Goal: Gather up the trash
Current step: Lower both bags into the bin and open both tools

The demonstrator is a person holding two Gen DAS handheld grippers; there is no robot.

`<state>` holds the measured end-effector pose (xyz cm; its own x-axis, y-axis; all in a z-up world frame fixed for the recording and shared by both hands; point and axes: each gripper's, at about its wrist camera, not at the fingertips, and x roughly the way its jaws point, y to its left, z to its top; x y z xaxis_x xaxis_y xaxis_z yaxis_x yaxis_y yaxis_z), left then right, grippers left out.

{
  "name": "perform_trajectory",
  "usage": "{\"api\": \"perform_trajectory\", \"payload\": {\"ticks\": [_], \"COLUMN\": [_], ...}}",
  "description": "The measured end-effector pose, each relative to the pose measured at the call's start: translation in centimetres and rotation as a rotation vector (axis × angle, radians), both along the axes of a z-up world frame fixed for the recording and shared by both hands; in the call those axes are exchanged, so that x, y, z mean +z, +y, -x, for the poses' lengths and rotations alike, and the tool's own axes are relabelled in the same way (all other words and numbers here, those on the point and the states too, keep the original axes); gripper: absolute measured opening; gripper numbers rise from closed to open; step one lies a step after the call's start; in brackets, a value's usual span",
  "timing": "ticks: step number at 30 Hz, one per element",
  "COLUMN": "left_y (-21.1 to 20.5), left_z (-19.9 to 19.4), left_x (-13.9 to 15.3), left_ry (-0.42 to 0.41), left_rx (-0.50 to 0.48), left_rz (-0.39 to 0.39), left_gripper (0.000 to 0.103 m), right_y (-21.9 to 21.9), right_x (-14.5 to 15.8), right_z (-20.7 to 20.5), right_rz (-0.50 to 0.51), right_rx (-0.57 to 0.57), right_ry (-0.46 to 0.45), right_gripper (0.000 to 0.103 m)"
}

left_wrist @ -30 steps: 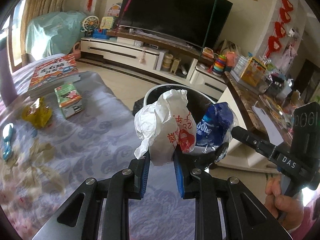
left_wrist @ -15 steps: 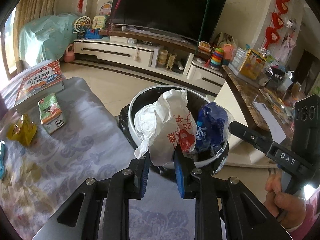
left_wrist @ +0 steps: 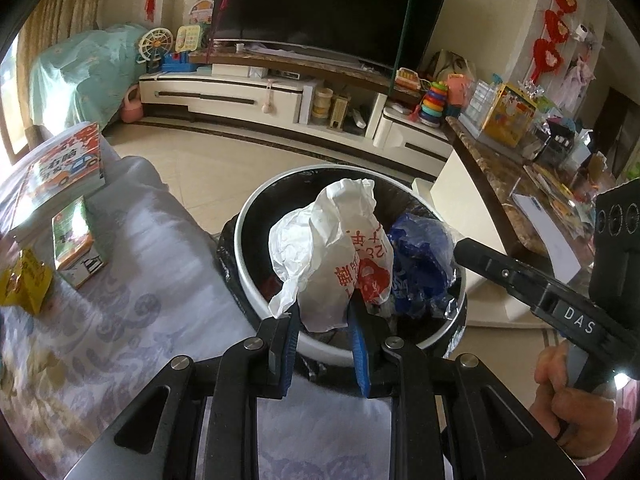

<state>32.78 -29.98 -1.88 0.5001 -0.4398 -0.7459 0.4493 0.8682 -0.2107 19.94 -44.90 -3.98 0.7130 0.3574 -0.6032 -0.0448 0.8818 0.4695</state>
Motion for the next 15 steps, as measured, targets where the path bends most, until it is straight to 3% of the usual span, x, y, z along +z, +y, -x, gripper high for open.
{"api": "perform_trajectory", "payload": {"ticks": [15], "left_y": [-1.7], "left_z": [-1.6], "left_x": [-0.2], "left_ry": [0.019], "left_rx": [0.012], "left_rz": [-0.022], "left_gripper": [0.027], "right_y": [-0.4], "right_x": [-0.4], "right_z": [-1.1], "right_rz": [0.0], "right_rx": [-0.004], "right_ry": [0.012], "right_gripper": [0.002]}}
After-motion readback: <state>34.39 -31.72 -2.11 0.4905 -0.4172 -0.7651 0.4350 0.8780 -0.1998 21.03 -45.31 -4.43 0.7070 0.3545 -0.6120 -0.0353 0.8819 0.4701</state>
